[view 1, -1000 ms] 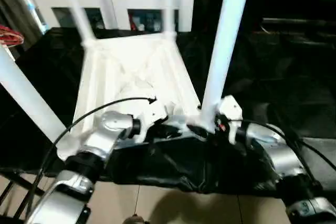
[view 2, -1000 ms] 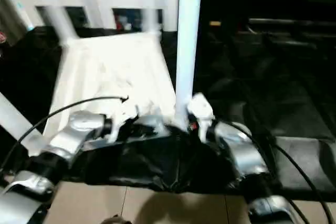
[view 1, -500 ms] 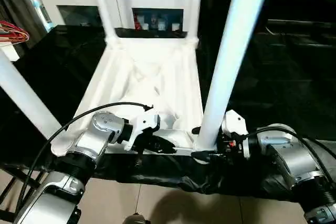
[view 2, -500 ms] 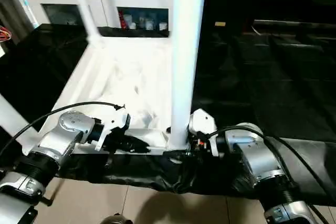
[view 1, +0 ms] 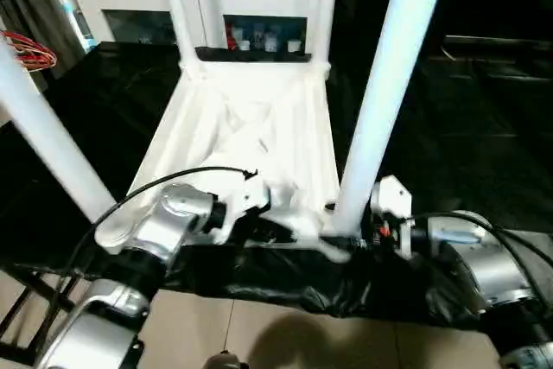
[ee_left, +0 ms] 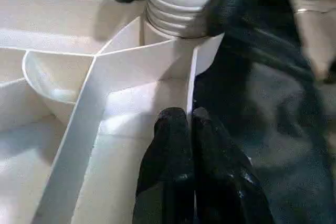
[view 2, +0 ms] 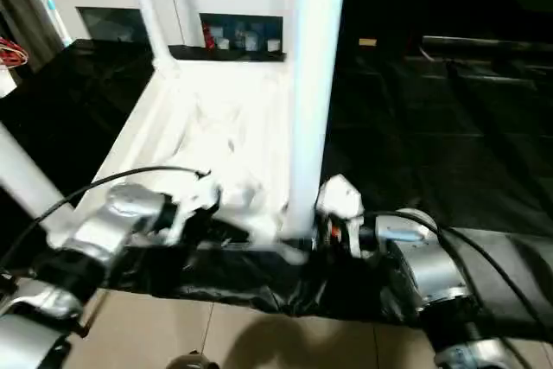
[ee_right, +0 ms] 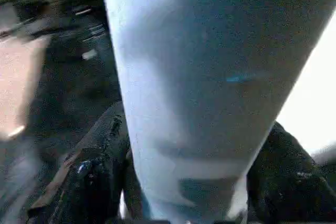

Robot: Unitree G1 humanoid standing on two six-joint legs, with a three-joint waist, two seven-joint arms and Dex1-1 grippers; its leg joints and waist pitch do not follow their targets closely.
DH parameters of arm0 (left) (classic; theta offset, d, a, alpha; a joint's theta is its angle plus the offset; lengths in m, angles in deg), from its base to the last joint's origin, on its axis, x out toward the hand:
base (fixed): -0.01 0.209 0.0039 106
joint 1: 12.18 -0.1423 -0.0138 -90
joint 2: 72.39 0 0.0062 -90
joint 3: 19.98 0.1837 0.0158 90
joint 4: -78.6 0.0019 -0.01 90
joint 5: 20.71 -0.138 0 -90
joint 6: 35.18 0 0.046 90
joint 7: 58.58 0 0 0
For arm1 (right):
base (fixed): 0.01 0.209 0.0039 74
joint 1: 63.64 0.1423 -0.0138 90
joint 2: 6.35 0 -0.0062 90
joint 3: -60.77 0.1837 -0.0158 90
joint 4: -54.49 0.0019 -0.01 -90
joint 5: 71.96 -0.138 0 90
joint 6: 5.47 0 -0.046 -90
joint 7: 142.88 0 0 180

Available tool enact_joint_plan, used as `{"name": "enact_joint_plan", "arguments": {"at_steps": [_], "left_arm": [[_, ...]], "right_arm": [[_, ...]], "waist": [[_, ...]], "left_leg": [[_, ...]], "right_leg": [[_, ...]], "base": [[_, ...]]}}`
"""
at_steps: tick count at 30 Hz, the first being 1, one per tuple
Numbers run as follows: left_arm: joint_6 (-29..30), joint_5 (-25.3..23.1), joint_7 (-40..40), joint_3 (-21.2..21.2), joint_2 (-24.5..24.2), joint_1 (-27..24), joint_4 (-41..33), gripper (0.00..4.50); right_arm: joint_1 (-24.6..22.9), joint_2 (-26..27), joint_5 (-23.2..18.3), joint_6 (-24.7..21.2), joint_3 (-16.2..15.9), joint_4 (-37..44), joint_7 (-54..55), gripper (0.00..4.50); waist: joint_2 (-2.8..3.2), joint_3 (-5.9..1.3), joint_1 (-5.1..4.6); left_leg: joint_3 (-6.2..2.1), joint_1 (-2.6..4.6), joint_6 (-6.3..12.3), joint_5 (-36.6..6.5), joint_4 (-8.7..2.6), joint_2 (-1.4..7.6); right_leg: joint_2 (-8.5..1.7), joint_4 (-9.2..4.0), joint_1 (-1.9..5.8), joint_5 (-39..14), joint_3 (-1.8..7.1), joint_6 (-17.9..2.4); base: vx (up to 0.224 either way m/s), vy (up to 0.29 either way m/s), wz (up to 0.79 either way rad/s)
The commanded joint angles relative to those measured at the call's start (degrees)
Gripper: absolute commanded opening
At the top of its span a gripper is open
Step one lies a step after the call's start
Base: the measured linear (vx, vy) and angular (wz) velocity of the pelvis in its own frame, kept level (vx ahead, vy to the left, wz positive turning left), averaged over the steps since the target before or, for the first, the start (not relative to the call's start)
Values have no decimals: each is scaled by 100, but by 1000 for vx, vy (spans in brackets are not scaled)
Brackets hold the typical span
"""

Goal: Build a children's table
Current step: Rotate leg to tighten

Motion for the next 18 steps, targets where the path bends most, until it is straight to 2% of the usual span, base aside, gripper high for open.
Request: {"name": "enact_joint_plan", "arguments": {"at_steps": [1, 2, 4, 5, 6, 9, 10, 11, 12, 13, 14, 15, 18], "left_arm": [[121, -137, 1365, -262, 441, 424, 177, 0], [181, -201, 1630, -255, 579, 489, 240, 0], [241, -251, 1849, -246, 712, 534, 278, 0], [288, -276, 2040, -255, 828, 566, 310, 0], [305, -281, 2103, -257, 873, 577, 325, 0], [387, -228, 2203, -242, 1151, 557, 266, 0], [375, -231, 2203, -239, 1191, 555, 272, 0], [363, -233, 2203, -239, 1210, 547, 270, 0], [358, -218, 2177, -242, 1222, 535, 263, 0], [355, -213, 2164, -241, 1228, 529, 260, 0], [296, -163, 1981, -217, 1197, 442, 165, 0], [284, -146, 1924, -211, 1177, 405, 121, 0], [190, -73, 1627, -189, 1065, 296, -4, 0]], "right_arm": [[151, 681, 290, -143, -274, -414, 1007, 266], [258, 906, 397, -273, -204, -651, 1542, 265], [363, 1135, 492, -386, -147, -850, 2041, 265], [463, 1326, 565, -460, -106, -992, 2439, 265], [504, 1404, 593, -486, -87, -1049, 2590, 265], [820, 1916, 616, -514, 35, -1435, 3254, 265], [861, 1984, 653, -441, 40, -1487, 3289, 265], [876, 2011, 695, -359, 18, -1498, 3260, 265], [879, 2023, 685, -311, 10, -1496, 3175, 300], [883, 2031, 685, -293, 8, -1501, 3145, 300], [829, 1980, 573, -282, 12, -1379, 2816, 335], [795, 1946, 522, -309, 18, -1309, 2698, 341], [686, 1728, 452, -351, -3, -1112, 2359, 356]], "waist": [[-76, -281, -71], [-63, -288, -120], [-69, -289, -214], [-54, -286, -264], [-54, -294, -291], [-27, -304, -316], [-27, -318, -334], [-36, -319, -333], [-37, -328, -331], [-34, -345, -321], [-52, -348, -318], [-55, -348, -310], [-55, -339, -287]], "left_leg": [[-64, 31, 60, -1668, -465, 139], [-95, 42, -45, -1755, -474, 121], [-108, 33, -89, -1776, -486, 112], [-104, 44, -79, -1832, -486, 114], [-102, 39, -52, -1831, -482, 108], [-92, 40, -4, -1780, -487, 114], [-95, 11, -8, -1699, -494, 111], [-86, 26, 6, -1691, -488, 113], [-80, 33, 27, -1647, -482, 115], [-76, 17, 72, -1508, -476, 118], [-62, 10, 123, -1381, -470, 123], [-50, -1, 181, -1309, -458, 111], [-45, 6, 265, -1287, -465, 125]], "right_leg": [[-386, -590, 222, -2773, 258, -626], [-404, -616, 242, -3046, 229, -520], [-394, -641, 248, -3081, 218, -444], [-389, -649, 224, -3017, 229, -470], [-388, -646, 235, -2923, 232, -498], [-377, -615, 232, -2592, 259, -603], [-367, -587, 266, -2386, 248, -655], [-363, -586, 255, -2320, 257, -666], [-366, -574, 257, -2209, 264, -695], [-363, -540, 281, -1926, 272, -767], [-356, -513, 287, -1657, 279, -842], [-355, -502, 302, -1543, 280, -886], [-367, -514, 311, -1612, 281, -872]], "base": [[0, 0, 0], [0, 0, 0], [0, 0, 0], [0, 0, 0], [0, 0, 0], [0, 0, 0], [0, 0, 0], [0, 0, 0], [0, 0, 0], [0, 0, 0], [0, 0, 0], [0, 0, 0], [0, 0, 0]]}}
